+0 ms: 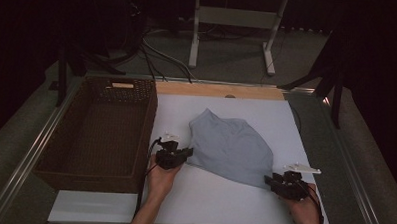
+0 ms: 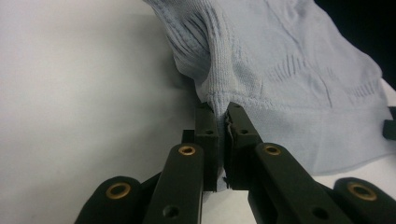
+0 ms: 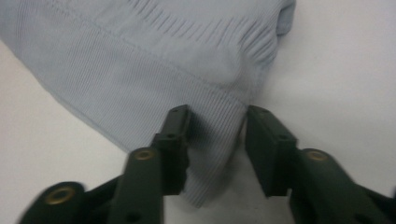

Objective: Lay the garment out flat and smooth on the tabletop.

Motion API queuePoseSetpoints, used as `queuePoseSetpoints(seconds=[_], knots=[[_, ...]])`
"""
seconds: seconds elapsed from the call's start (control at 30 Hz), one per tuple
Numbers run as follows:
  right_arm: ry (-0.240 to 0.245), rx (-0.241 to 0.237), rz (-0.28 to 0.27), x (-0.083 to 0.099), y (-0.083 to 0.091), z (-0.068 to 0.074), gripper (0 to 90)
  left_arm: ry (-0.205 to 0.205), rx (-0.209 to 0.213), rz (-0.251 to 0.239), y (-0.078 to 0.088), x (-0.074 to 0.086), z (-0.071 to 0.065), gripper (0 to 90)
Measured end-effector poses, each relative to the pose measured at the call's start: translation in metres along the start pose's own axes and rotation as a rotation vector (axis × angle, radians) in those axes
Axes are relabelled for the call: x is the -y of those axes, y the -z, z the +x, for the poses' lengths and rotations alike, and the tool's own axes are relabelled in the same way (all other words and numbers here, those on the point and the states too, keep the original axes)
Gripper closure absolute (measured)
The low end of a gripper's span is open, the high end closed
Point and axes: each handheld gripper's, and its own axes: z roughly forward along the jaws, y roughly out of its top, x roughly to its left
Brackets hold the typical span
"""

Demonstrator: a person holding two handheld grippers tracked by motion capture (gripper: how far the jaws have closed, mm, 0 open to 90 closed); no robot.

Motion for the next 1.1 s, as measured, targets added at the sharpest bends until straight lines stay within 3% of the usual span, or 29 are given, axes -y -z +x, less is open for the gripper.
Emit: queuePoseSetpoints(seconds=[0.13,0.27,0.73,0.9,1.1], knots=[[0.023,0.005,0.001,-0.002,0.001,0.002,85.7,0.007,-0.004,0.012,0.0,0.001,-0.001,87.6],[0.055,0.016,0.002,-0.003,0.006,0.006,86.6,0.01,0.013,0.02,0.007,0.003,-0.004,88.1],[0.09,-0.002,0.007,0.003,0.02,0.01,86.4,-0.023,0.045,0.042,0.03,0.021,-0.017,88.2],[0.117,0.001,0.011,0.007,0.027,0.012,86.4,-0.008,0.078,0.05,0.037,0.03,-0.019,88.2],[0.134,-0.003,0.008,0.013,0.035,0.013,86.3,-0.021,0.093,0.066,0.044,0.039,-0.026,88.2]])
